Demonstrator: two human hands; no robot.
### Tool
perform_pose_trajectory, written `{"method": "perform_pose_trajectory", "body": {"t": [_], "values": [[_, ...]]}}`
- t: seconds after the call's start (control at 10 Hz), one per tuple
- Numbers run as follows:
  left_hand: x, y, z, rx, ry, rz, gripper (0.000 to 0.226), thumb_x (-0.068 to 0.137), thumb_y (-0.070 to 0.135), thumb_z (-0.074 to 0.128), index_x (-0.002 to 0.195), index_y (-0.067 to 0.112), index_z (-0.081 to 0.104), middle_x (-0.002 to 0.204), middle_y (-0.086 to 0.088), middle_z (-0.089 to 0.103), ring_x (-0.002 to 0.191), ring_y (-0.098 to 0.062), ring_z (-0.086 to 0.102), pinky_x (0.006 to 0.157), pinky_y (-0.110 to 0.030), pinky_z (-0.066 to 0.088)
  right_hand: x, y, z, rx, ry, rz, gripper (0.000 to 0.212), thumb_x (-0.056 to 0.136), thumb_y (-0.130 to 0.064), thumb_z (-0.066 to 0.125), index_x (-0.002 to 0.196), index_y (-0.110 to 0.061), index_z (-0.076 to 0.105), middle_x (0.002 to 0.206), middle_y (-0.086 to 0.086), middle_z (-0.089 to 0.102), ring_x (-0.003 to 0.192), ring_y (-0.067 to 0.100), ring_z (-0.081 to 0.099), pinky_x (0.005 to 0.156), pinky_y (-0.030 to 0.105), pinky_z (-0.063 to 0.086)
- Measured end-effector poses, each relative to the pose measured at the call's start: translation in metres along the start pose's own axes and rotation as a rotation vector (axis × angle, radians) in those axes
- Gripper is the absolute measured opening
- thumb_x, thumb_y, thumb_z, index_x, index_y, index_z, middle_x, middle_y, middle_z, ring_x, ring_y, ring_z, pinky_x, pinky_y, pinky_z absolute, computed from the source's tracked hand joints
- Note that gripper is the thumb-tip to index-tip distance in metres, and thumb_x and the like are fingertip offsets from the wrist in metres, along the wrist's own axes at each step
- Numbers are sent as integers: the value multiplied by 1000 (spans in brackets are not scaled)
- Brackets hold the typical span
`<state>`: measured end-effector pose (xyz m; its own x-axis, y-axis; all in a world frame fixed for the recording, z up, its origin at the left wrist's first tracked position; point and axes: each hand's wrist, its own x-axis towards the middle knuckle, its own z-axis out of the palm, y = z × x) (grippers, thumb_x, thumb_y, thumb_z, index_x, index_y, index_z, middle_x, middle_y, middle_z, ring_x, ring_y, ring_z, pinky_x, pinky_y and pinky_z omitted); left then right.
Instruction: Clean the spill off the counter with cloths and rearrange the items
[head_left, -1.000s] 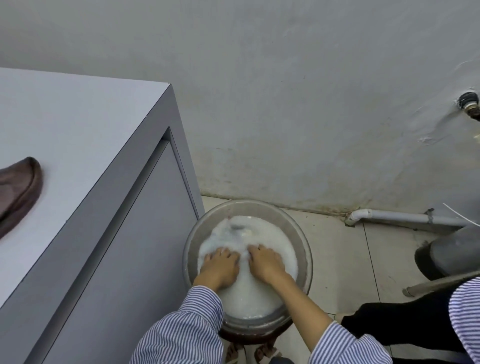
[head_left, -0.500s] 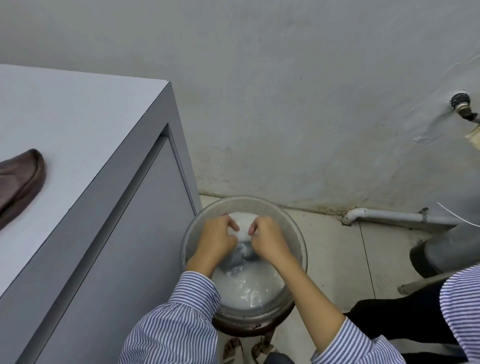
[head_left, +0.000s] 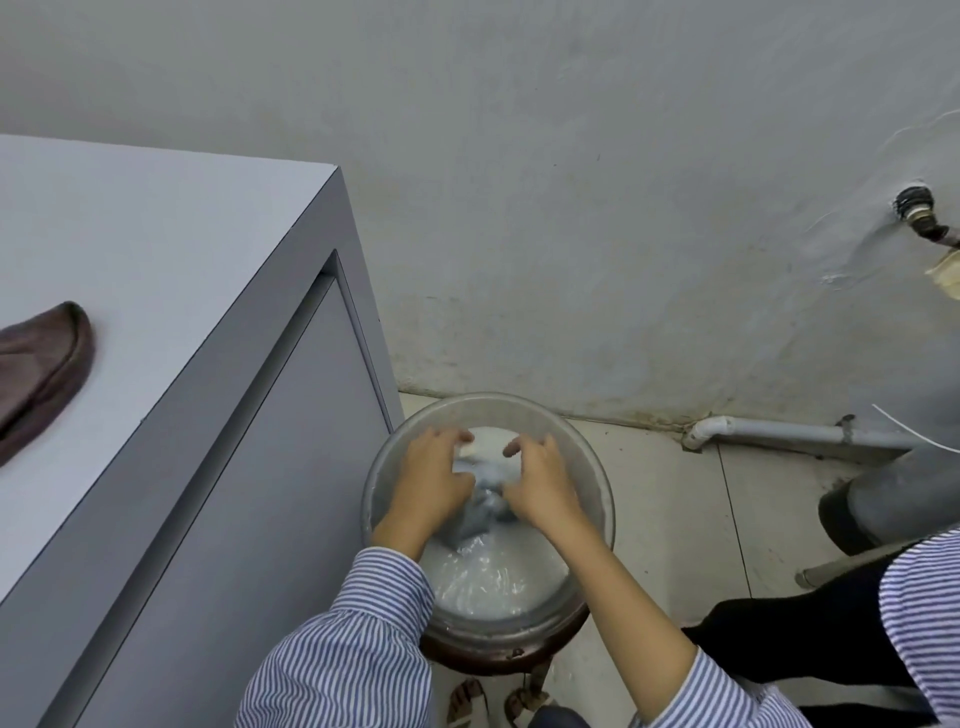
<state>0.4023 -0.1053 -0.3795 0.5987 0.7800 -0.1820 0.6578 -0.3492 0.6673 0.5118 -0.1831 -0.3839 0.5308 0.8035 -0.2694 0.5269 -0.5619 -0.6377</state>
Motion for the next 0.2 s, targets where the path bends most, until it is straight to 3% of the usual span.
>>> {"method": "perform_pose_trajectory", "body": {"t": [0.1,0.2], "values": [[-2,5,-2,-66,298,11,31,75,0,57,59,22,42,59,6,46,57,-10,42,52,-16,31,-6,-8,1,115,324,-46,40,72,14,45,57,-21,34,69,-3,39,60,5,35,52,18,29],[0,5,-2,-83,298,5,38,72,-8,49,54,21,32,53,6,39,56,-14,39,49,-22,27,-7,-9,1,111,260,-58,41,71,15,43,51,-20,36,67,-1,44,63,10,42,59,16,29]]}}
